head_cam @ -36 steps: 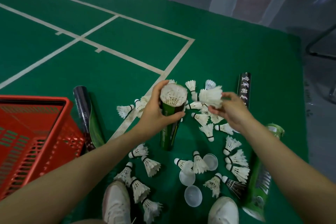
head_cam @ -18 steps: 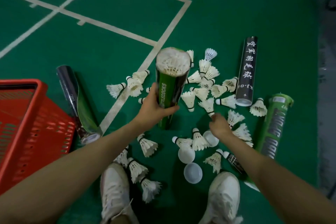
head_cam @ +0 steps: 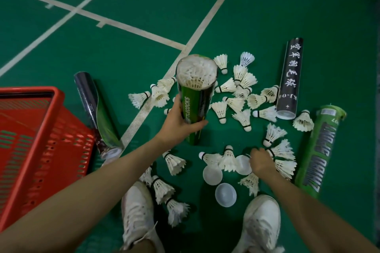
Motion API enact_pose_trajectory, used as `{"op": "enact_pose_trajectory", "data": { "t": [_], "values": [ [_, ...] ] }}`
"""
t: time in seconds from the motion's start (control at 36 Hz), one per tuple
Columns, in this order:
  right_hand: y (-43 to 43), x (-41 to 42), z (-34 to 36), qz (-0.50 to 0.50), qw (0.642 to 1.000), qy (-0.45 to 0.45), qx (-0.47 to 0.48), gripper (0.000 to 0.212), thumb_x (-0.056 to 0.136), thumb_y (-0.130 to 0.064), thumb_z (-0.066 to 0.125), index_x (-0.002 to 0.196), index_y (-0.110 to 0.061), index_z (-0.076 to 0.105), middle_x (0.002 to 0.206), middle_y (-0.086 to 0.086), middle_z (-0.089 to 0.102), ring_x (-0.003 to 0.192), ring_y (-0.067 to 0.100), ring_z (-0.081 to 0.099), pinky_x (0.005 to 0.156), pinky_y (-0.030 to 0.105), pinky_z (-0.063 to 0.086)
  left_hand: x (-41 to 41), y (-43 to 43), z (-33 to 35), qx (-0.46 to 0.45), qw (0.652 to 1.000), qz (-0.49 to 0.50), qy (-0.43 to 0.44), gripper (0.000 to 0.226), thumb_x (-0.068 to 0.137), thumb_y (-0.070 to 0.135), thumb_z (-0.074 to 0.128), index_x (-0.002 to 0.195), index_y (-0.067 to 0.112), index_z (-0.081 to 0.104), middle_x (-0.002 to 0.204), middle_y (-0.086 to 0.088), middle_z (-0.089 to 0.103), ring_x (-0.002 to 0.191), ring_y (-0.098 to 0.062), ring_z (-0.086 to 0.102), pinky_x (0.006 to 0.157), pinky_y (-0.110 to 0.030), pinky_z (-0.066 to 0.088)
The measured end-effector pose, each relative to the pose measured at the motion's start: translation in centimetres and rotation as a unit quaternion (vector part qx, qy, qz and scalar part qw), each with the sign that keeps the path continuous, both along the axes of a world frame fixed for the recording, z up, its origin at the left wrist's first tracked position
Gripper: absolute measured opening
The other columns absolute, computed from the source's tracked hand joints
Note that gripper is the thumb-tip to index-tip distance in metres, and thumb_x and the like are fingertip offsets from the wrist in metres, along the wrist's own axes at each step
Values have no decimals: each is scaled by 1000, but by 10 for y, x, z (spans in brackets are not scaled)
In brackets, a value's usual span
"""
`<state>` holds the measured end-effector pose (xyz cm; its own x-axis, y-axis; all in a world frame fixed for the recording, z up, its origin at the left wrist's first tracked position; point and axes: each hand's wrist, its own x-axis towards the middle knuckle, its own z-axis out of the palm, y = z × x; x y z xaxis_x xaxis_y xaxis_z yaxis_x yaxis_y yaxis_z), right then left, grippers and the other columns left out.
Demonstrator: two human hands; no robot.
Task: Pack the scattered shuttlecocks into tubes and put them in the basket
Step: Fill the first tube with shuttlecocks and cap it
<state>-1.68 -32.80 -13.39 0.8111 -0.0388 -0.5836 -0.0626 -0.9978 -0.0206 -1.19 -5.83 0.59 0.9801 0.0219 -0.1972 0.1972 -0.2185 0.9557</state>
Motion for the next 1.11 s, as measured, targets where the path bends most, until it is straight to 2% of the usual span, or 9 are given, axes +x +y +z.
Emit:
{"op": "enact_pose_trajectory", "data": {
  "t": [0.14, 0.31, 0.44, 0.56, 0.67, 0.83, 0.94, 1.06, 1.11],
  "values": [
    [6, 12, 25, -56, 992, -100, 57, 27, 93, 0, 42, 120, 0, 40, 122, 22, 51, 109, 37, 54, 89, 44, 45, 0, 1, 1, -11, 1000, -2, 8, 74, 73, 10, 82, 127, 28, 37, 118, 16, 58, 104, 11, 57, 84, -8, 47],
    [25, 66, 139, -98, 911, -280, 285, 3, 97, -6, 41, 97, -3, 41, 87, 22, 61, 75, 32, 58, 63, 39, 44, -2, -1, 15, -14, 999, -1, 28, 74, 69, 13, 85, 117, 37, 34, 110, 21, 55, 96, 13, 55, 81, -10, 44],
    [65, 78, 244, -43, 844, -345, 408, 22, 97, -11, 44, 119, -14, 48, 104, 6, 61, 90, 21, 59, 76, 37, 51, -5, -2, 43, -63, 998, 10, 0, 99, 64, 21, 87, 141, 26, 25, 132, 7, 52, 117, -5, 53, 99, -26, 42],
    [104, 68, 295, 42, 816, -365, 446, 19, 95, -10, 47, 110, -16, 58, 109, 3, 61, 95, 15, 56, 82, 28, 47, -8, -3, 72, -85, 995, 32, -49, 93, 67, 12, 84, 137, 32, 26, 133, 6, 50, 117, 1, 50, 86, -9, 46],
    [128, 61, 310, 110, 833, -352, 414, 24, 94, -11, 46, 111, -14, 62, 104, 4, 58, 90, 15, 51, 72, 24, 36, -11, -1, 93, -95, 992, 36, -77, 82, 72, 0, 80, 130, 34, 32, 128, 6, 51, 114, -2, 52, 88, -13, 48],
    [139, 53, 303, 134, 857, -329, 374, 23, 94, -13, 47, 109, -16, 64, 95, -1, 46, 84, 13, 46, 68, 22, 28, -14, 1, 119, -71, 993, 25, -94, 71, 74, 2, 79, 132, 20, 41, 113, 8, 56, 89, 16, 55, 76, -6, 43],
    [139, 53, 301, 122, 870, -327, 349, 25, 95, -12, 45, 112, -13, 63, 98, 0, 43, 91, 18, 48, 74, 25, 32, -18, 6, 125, -107, 994, 7, -37, 86, 63, 24, 81, 138, 29, 40, 127, 9, 55, 115, 0, 52, 92, -19, 43],
    [141, 52, 299, 130, 869, -325, 349, 27, 94, -9, 46, 112, -12, 65, 97, 2, 45, 93, 19, 48, 77, 29, 37, -20, 2, 141, -193, 980, 26, 26, 33, 90, 31, 60, 122, 25, 56, 100, 11, 67, 80, 8, 63, 71, -21, 45],
    [144, 50, 295, 125, 867, -323, 358, 27, 94, -9, 46, 111, -13, 66, 98, 2, 48, 93, 20, 49, 79, 32, 40, -19, -1, 146, -204, 975, 53, 69, 26, 99, 30, 45, 122, 23, 56, 93, 8, 65, 75, 2, 64, 70, -26, 44]
  ]
}}
